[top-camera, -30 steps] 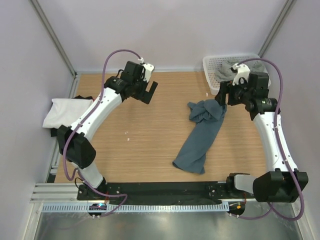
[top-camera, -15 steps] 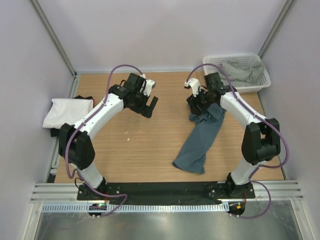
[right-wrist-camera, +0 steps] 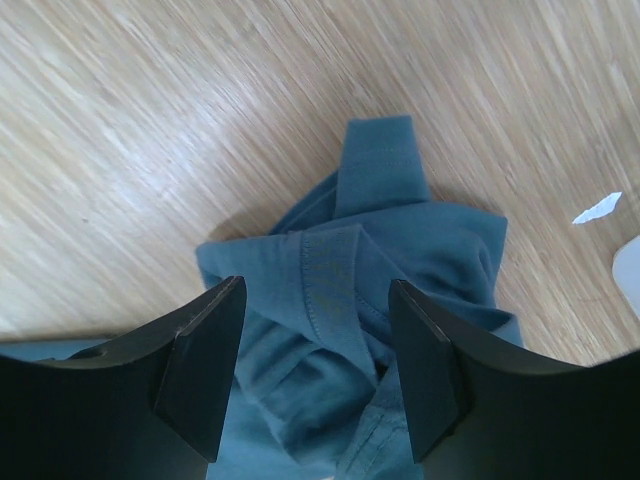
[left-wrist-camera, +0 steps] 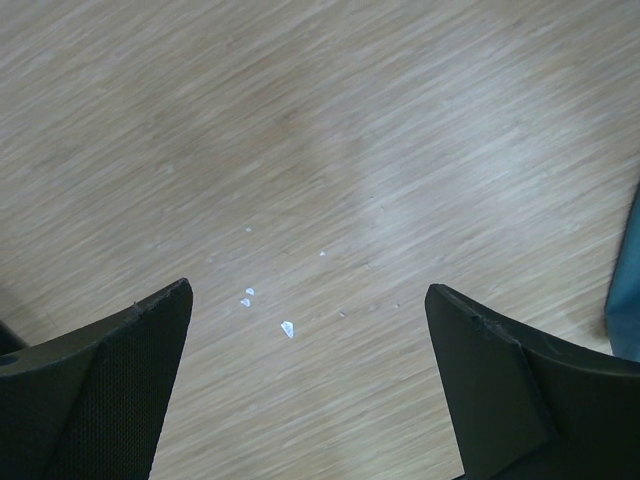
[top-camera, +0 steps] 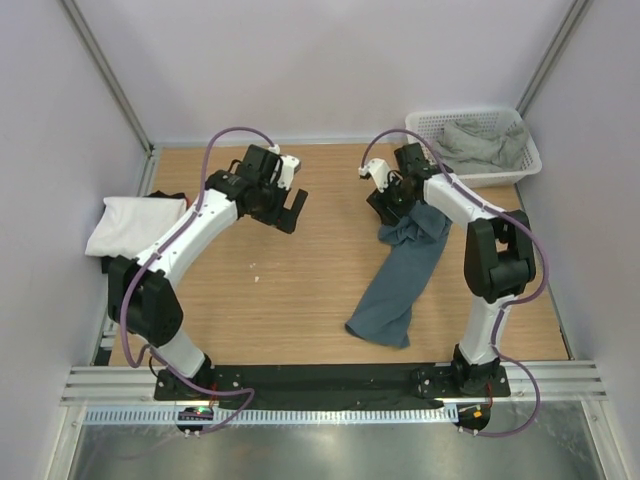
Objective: Fold and stack the t-shirts
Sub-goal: Flatten the tshirt out
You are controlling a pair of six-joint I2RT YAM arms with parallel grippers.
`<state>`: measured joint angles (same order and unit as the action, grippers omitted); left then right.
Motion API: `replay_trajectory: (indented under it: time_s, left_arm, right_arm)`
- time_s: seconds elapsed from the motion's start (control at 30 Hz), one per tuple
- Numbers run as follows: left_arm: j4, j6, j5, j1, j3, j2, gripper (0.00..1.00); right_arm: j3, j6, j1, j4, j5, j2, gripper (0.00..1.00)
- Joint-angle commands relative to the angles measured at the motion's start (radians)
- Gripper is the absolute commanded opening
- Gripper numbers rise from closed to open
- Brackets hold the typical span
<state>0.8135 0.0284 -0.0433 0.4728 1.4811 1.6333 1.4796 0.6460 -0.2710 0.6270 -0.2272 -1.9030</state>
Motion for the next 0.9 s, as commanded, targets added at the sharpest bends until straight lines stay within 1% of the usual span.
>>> replay_trajectory:
  time_s: [0.0, 0.1, 0.17, 0.2, 0.23, 0.27, 0.3, 0.37, 0.5, 0.6, 0.73, 0.87]
  left_arm:
    - [-0.019, 0.025, -0.009, -0.025, 0.070, 0.013, 1.00]
    - [-0.017, 0.030, -0.012, -0.037, 0.084, 0.030, 1.00]
    - [-0.014, 0.030, -0.009, -0.042, 0.094, 0.039, 1.00]
    - [-0.016, 0.030, -0.010, -0.043, 0.094, 0.039, 1.00]
    - [-0.016, 0.031, -0.013, -0.046, 0.097, 0.042, 1.00]
    - [-0.016, 0.031, -0.012, -0.049, 0.096, 0.043, 1.00]
    - [-0.016, 0.033, -0.012, -0.049, 0.097, 0.045, 1.00]
    - [-0.019, 0.033, -0.013, -0.053, 0.096, 0.049, 1.00]
    - [-0.023, 0.038, -0.010, -0.060, 0.105, 0.062, 1.00]
    - [-0.025, 0.038, 0.002, -0.074, 0.131, 0.074, 1.00]
    - [-0.031, 0.042, 0.006, -0.111, 0.180, 0.109, 1.00]
    - [-0.034, 0.042, 0.020, -0.129, 0.226, 0.141, 1.00]
  right_arm:
    - [0.015, 0.047, -0.004, -0.033, 0.074, -0.018, 0.65]
    - [0.030, 0.052, -0.002, -0.026, 0.103, -0.053, 0.62]
    - [0.042, 0.055, -0.002, -0.029, 0.109, -0.068, 0.53]
    - [0.044, 0.060, -0.002, -0.026, 0.109, -0.074, 0.47]
    - [0.050, 0.063, -0.002, -0.026, 0.106, -0.076, 0.30]
    - [0.056, 0.061, -0.002, -0.026, 0.100, -0.077, 0.22]
    - [0.064, 0.058, -0.004, -0.026, 0.100, -0.083, 0.09]
    - [0.087, 0.055, -0.004, -0.024, 0.100, -0.084, 0.02]
    - [0.160, 0.066, -0.030, -0.012, 0.106, -0.042, 0.01]
    - [0.251, 0.096, -0.082, 0.023, 0.115, 0.011, 0.01]
    - [0.453, 0.093, -0.148, 0.097, 0.115, 0.053, 0.01]
    - [0.564, 0.081, -0.188, 0.111, 0.144, 0.099, 0.01]
